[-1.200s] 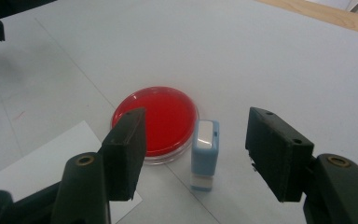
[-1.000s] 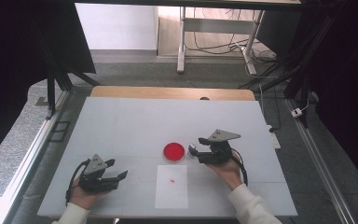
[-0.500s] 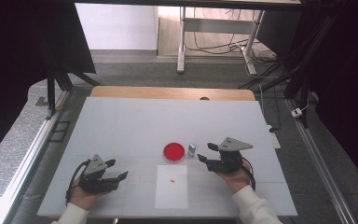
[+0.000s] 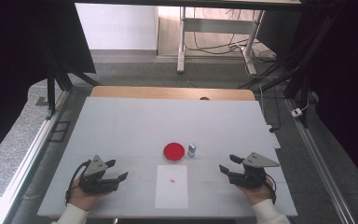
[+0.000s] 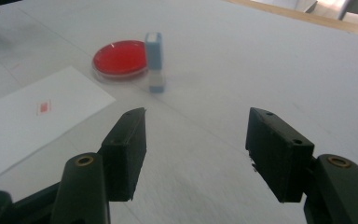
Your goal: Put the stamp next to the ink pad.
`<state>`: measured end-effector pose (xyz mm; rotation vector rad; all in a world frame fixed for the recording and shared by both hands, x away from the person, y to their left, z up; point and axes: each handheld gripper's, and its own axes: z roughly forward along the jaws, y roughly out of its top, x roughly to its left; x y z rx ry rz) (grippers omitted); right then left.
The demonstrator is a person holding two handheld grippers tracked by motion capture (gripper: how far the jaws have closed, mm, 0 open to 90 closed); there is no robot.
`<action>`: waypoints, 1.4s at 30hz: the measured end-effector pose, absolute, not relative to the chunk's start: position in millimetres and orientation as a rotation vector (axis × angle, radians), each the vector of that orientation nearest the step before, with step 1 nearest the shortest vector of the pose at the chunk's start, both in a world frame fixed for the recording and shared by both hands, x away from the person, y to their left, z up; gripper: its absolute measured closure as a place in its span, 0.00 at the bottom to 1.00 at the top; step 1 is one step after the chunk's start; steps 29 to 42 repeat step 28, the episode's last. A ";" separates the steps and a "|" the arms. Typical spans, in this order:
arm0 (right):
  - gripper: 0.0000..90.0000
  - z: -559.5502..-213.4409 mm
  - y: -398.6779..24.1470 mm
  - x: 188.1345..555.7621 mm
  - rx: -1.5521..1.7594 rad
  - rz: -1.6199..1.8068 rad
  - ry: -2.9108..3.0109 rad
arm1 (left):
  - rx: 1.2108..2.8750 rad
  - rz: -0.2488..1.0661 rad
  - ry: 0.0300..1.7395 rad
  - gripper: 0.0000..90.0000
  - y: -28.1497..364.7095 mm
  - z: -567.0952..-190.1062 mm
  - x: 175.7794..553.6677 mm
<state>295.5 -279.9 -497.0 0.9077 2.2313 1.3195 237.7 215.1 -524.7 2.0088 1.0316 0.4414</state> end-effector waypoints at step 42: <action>0.43 -506.5 -303.1 289.1 0.904 1.263 2.223 | 2.017 0.456 1.038 0.33 216.6 -526.1 237.8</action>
